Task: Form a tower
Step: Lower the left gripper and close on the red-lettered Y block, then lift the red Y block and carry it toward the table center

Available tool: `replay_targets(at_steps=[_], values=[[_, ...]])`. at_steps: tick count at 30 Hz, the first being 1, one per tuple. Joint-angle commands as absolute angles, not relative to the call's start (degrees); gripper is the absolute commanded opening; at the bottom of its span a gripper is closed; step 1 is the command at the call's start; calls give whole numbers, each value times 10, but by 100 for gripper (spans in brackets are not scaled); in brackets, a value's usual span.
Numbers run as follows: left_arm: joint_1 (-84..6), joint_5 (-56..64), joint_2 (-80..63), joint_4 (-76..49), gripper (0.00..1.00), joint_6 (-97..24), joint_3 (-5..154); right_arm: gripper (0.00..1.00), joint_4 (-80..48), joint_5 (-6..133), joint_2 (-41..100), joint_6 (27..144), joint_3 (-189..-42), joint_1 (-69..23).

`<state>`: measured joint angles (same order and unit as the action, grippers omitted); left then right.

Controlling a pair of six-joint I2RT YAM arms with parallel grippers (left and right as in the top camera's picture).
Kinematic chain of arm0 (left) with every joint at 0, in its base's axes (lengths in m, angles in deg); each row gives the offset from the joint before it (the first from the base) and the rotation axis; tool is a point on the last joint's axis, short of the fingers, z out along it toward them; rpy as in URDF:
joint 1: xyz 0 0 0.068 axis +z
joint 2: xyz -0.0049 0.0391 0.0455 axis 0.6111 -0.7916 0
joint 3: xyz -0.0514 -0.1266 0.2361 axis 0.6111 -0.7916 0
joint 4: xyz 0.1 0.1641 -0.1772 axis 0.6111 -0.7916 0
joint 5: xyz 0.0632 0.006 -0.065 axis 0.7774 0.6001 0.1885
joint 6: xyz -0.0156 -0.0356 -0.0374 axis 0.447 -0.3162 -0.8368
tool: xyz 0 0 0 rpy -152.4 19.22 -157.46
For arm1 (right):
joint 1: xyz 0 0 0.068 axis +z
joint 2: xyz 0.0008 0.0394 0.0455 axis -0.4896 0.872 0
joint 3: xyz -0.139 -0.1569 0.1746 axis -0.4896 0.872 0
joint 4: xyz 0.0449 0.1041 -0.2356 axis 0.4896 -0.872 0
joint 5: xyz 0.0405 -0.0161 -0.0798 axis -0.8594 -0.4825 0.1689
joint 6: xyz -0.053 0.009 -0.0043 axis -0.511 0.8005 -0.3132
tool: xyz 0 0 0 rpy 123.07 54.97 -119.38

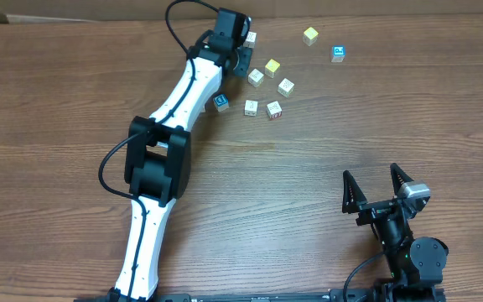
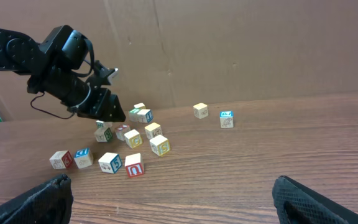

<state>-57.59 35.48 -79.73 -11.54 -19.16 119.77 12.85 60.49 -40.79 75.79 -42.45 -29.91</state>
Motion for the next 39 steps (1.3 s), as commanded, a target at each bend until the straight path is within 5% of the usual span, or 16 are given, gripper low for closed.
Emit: replay_targets(at_steps=[1,28,35,39], values=[[-575,327,-797,-104,54,-180,1191,100,131,609,-413,757,-419,-295],[-580,305,-817,-50,45,-155,1150,100,131,609,-413,757,-419,-295],[-579,305,-816,-33,32,-155,1151,100,131,609,-413,757,-419,-295],[-579,305,-816,-50,38,-155,1151,100,131,609,-413,757,-419,-295]])
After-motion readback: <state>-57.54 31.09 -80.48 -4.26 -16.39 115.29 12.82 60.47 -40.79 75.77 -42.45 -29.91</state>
